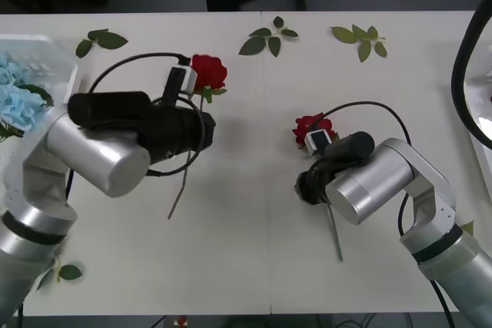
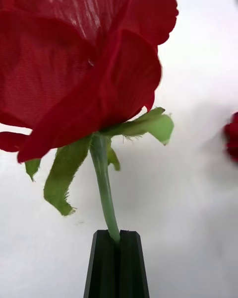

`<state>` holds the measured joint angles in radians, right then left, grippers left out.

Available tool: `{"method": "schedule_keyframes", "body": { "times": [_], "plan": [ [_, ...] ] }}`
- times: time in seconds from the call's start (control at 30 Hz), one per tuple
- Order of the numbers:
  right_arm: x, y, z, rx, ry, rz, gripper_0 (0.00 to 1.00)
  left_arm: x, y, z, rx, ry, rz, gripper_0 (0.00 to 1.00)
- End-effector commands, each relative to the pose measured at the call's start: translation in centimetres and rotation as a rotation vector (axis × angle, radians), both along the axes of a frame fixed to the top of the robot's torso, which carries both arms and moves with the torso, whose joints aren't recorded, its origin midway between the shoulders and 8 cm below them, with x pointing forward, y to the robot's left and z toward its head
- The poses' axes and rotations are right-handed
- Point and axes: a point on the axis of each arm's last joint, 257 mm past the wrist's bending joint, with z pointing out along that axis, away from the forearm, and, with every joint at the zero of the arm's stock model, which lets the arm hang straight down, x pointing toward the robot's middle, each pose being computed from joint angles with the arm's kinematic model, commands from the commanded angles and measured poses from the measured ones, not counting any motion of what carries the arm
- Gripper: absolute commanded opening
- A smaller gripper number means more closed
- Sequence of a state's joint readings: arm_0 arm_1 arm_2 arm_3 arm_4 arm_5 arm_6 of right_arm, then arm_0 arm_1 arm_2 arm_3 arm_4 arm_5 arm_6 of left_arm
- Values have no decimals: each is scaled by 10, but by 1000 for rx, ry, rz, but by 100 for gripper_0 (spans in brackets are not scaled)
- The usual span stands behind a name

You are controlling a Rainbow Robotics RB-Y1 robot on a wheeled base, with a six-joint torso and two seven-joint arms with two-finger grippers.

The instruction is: Place the red flowers into the right box and the blue flowers into the left box. If a person shows an open palm, hand one flower to the person first, then continue sorting.

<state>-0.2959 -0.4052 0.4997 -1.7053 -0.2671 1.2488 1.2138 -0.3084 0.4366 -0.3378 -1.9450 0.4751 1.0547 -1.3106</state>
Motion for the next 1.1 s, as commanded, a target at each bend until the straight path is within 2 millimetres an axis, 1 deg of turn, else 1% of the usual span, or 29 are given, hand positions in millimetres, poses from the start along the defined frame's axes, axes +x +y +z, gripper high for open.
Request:
{"method": "schedule_keyframes", "body": {
  "times": [0.03,0.13,0.17,0.2,0.27,0.37,0.43,0.53,0.6,0.67,0.73,0.8,0.83,0.87,0.93,1.03,1.1],
  "plan": [
    [5,8,9,42,-8,-43,0,-8,-12,67,-63,-104,-100,0],
    [5,8,9,41,-8,-44,0,-13,-20,100,-144,-157,-157,0],
    [5,8,9,40,-9,-44,0,-14,-23,106,-163,-167,-168,0],
    [6,7,9,35,-13,-45,0,-16,-30,120,-210,-199,-196,0],
    [8,3,10,27,-18,-48,0,-19,-40,135,-258,-232,-227,0],
    [13,-6,13,5,-33,-56,0,-28,-59,162,-385,-276,-294,0],
    [19,-15,19,-12,-47,-68,0,-33,-67,176,-437,-304,-325,0],
    [25,-29,34,-21,-61,-93,0,-39,-75,189,-475,-337,-356,0],
    [28,-42,50,-32,-73,-105,0,-42,-79,196,-497,-357,-370,0],
    [29,-49,66,-40,-79,-111,0,-44,-83,200,-515,-364,-379,0],
    [28,-60,87,-44,-80,-122,0,-46,-85,206,-543,-371,-384,0],
    [27,-79,111,-48,-85,-149,0,-48,-87,212,-571,-379,-388,0],
    [27,-84,119,-50,-89,-159,0,-48,-88,214,-577,-380,-389,0],
    [27,-96,132,-59,-98,-181,0,-49,-88,215,-584,-383,-389,0],
    [28,-114,151,-68,-110,-222,0,-49,-90,218,-598,-387,-389,0],
    [26,-158,184,-80,-116,-335,0,-50,-95,226,-631,-403,-387,0],
    [24,-191,205,-91,-124,-414,0,-53,-99,231,-661,-405,-392,0]
  ]
}}
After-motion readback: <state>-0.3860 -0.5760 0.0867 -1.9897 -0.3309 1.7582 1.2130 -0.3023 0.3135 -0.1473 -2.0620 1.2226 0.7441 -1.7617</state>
